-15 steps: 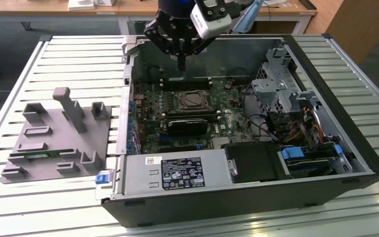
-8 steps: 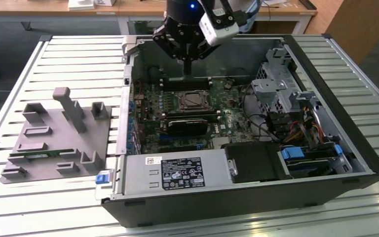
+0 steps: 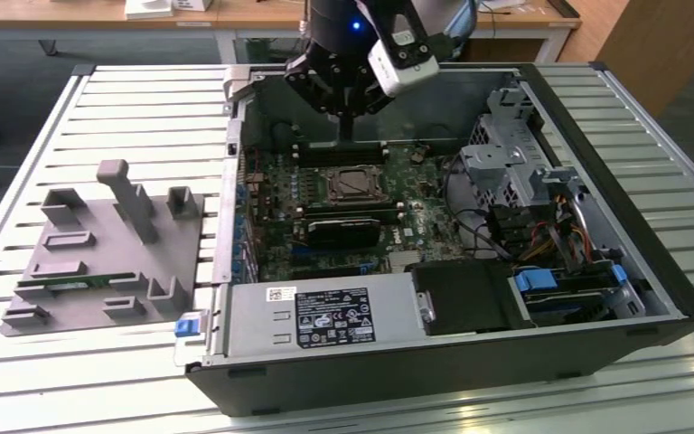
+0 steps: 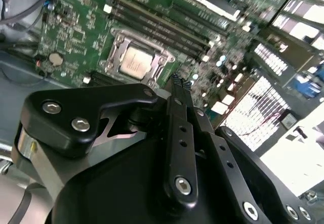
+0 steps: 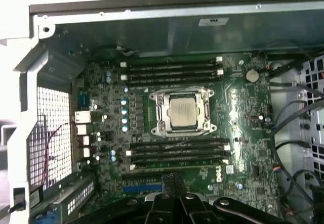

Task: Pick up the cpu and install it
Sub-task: 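Install the second cpu locking lever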

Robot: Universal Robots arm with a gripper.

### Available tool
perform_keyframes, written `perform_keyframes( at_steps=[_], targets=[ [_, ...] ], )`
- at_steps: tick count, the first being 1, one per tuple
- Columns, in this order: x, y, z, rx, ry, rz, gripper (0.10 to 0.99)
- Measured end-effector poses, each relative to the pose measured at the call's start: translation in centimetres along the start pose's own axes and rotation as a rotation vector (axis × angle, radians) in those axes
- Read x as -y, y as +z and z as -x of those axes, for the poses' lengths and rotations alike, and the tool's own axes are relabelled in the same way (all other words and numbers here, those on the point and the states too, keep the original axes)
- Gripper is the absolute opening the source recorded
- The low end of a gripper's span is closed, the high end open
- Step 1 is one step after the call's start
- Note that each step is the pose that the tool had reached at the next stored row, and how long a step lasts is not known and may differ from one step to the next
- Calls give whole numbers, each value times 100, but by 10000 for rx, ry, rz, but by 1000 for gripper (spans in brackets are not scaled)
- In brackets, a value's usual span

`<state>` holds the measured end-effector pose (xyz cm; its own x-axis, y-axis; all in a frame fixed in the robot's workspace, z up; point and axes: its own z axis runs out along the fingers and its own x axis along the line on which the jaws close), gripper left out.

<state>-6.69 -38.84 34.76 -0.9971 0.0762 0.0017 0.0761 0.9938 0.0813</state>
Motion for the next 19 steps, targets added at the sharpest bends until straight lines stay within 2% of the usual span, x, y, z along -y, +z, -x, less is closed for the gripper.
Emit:
perform_keyframes(
  at_steps=[1,2,10,16,17,19],
  targets=[
    [0,5,3,-8,0,108,106],
    [0,20,11,-10,1,151,106],
    [1,165,90,-12,0,151,106],
    [-15,273,116,-11,0,150,106],
    [-19,289,117,-11,0,157,106],
    [-26,314,119,-17,2,236,106]
  ],
)
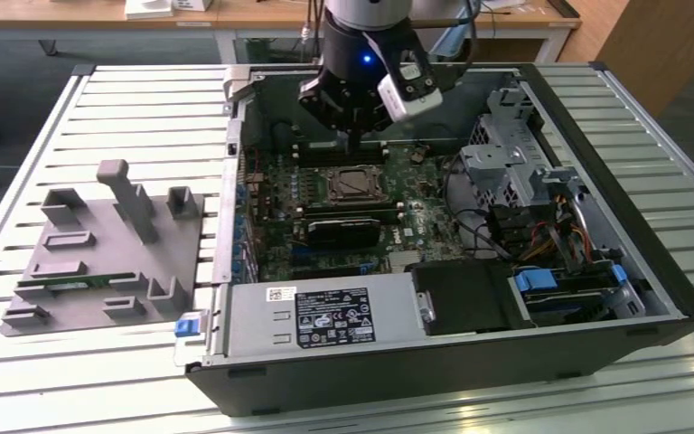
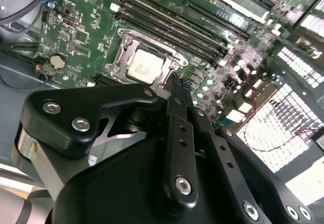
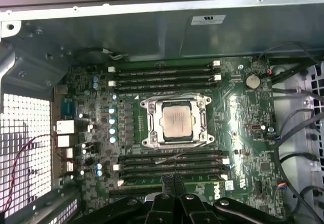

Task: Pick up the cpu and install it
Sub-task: 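Install the second cpu locking lever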

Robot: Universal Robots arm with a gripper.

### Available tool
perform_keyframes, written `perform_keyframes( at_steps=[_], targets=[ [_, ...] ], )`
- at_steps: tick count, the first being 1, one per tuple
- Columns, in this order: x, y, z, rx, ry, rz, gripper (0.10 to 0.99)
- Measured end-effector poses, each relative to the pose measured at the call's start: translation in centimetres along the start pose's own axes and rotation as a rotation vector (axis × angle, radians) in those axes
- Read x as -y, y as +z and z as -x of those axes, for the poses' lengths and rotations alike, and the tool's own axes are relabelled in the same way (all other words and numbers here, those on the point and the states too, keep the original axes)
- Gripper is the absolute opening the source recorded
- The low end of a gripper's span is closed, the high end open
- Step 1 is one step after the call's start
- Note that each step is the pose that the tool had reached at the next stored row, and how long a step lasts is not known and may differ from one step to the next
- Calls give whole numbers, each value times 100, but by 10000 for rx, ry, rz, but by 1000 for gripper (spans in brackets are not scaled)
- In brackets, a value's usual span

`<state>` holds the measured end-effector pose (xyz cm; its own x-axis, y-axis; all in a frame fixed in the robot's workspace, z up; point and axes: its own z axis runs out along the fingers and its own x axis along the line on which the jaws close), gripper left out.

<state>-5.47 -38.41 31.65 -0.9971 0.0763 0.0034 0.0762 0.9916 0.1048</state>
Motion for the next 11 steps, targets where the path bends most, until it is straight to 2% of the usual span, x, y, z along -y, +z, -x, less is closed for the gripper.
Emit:
perform_keyframes(
  at_steps=[3,11],
  targets=[
    [-11,44,12,-7,-1,102,106],
    [-13,191,38,-11,-2,105,106]
  ],
)
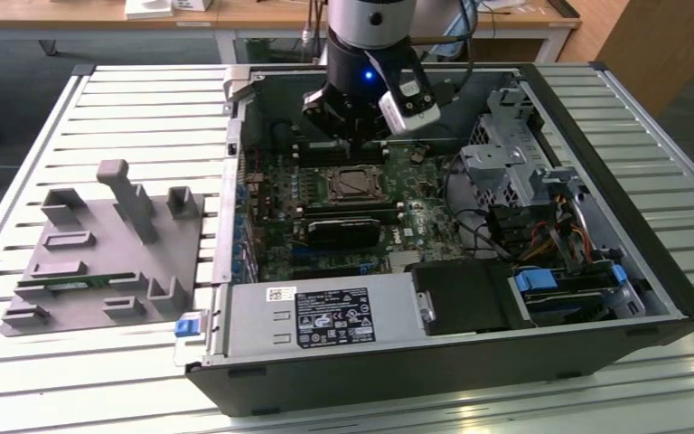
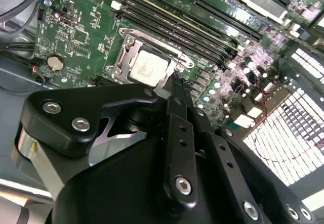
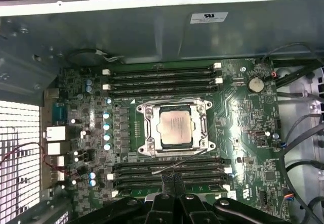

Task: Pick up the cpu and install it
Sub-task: 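Install the second cpu locking lever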

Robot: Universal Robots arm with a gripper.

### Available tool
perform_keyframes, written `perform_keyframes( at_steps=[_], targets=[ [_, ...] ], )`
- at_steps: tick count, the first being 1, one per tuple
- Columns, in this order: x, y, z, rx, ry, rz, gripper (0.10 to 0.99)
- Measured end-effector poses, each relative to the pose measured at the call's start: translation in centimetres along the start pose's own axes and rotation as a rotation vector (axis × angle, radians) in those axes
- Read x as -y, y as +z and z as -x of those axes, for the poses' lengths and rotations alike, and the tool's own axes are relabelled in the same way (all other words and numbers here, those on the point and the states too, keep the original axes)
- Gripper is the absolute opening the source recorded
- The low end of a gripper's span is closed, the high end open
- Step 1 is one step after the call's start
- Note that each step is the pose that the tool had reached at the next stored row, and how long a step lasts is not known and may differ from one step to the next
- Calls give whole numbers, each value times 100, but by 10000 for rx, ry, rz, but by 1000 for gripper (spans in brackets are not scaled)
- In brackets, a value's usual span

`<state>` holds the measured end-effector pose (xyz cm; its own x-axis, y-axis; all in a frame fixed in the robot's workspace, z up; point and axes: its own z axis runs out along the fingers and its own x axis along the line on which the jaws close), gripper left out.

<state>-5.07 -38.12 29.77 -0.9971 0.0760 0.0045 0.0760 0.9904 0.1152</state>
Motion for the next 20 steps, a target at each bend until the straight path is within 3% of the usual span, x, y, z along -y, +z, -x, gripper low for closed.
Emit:
perform_keyframes(
  at_steps=[20],
  targets=[
    [46,332,29,-32,4,0,106]
  ],
)
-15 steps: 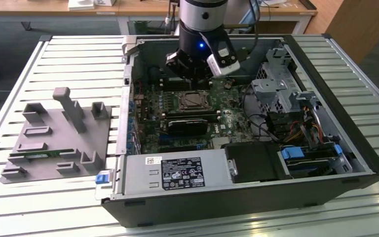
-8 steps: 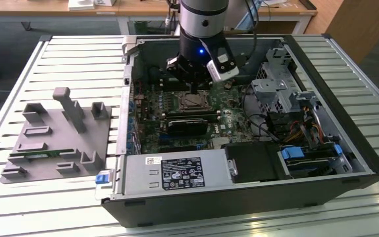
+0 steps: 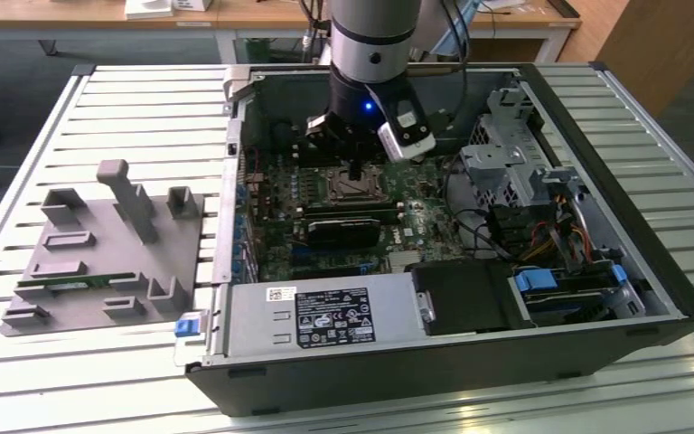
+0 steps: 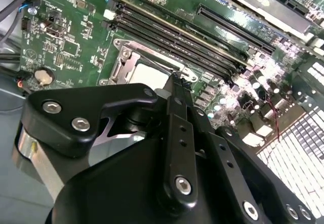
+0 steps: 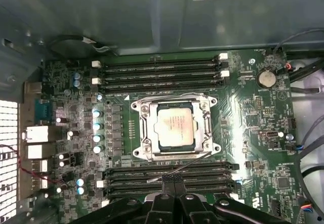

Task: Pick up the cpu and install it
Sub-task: 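Install the second cpu locking lever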

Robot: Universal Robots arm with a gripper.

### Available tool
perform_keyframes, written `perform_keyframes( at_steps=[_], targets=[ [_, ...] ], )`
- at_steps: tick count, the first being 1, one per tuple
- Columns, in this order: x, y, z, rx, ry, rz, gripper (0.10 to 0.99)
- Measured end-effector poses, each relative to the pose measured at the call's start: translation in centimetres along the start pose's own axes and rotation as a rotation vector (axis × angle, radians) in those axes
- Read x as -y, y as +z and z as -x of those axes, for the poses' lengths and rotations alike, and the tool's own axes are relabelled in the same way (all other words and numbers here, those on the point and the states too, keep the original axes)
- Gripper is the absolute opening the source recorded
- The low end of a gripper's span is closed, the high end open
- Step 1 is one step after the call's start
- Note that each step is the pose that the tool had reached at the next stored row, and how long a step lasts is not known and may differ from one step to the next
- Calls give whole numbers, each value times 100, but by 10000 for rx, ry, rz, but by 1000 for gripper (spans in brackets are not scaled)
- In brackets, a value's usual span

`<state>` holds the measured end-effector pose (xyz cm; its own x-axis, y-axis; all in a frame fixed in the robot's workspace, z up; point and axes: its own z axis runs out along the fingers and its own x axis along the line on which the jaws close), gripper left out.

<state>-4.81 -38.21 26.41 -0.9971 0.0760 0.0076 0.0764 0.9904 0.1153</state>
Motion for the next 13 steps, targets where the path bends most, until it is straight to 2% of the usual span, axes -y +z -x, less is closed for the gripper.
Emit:
perform_keyframes(
  at_steps=[13],
  targets=[
    [3,199,9,-80,11,-7,106]
  ],
)
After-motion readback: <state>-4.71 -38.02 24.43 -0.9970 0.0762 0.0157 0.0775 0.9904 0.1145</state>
